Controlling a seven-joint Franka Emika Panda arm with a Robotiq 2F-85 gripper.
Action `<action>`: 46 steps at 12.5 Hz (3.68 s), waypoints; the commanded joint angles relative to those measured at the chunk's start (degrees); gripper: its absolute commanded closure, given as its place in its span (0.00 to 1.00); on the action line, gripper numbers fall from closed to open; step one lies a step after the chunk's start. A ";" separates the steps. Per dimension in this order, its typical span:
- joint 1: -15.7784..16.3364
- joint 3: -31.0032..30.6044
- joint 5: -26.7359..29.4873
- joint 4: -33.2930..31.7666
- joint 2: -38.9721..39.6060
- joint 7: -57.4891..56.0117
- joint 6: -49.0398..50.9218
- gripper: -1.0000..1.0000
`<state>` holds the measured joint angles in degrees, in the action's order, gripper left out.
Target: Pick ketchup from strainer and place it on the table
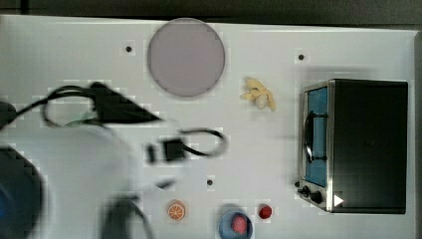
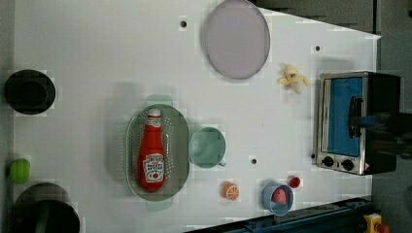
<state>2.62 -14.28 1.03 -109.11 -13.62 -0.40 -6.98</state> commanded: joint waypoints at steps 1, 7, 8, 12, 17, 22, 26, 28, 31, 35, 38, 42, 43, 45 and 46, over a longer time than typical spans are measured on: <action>1.39 -7.63 0.23 -2.56 5.12 2.42 -2.58 0.00; 1.73 -20.71 -0.50 -5.22 17.08 3.26 -17.07 0.00; 1.84 -21.66 -0.78 -6.25 18.99 3.35 -20.17 0.00; 2.63 -22.20 -5.55 -11.94 25.55 4.13 -33.15 0.00; 3.36 -22.01 -10.88 -16.82 34.55 10.40 -48.70 0.00; 3.78 -21.75 -13.58 -16.52 43.40 14.18 -54.76 0.00; 4.95 -20.03 -16.41 -16.44 46.92 16.17 -56.05 0.04; 5.23 -19.51 -16.44 -16.41 47.62 16.80 -57.16 0.29; 5.05 -20.48 -16.30 -16.06 45.61 16.80 -57.38 0.37; 3.51 -23.07 -12.49 -16.42 34.97 16.81 -48.16 0.37; 2.12 -23.42 -2.88 -14.82 26.00 14.85 -37.72 0.37; -2.47 -19.86 -0.73 -12.32 19.18 0.98 -27.81 0.37; -3.78 -18.08 -0.73 -11.93 18.26 -1.99 -26.63 0.37; -6.25 -13.49 -0.74 -11.85 17.20 -7.79 -26.20 0.37; -7.26 -11.03 -0.75 -11.84 17.09 -10.22 -26.22 0.37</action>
<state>0.37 -29.77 -0.02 -120.63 2.55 -3.51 -33.82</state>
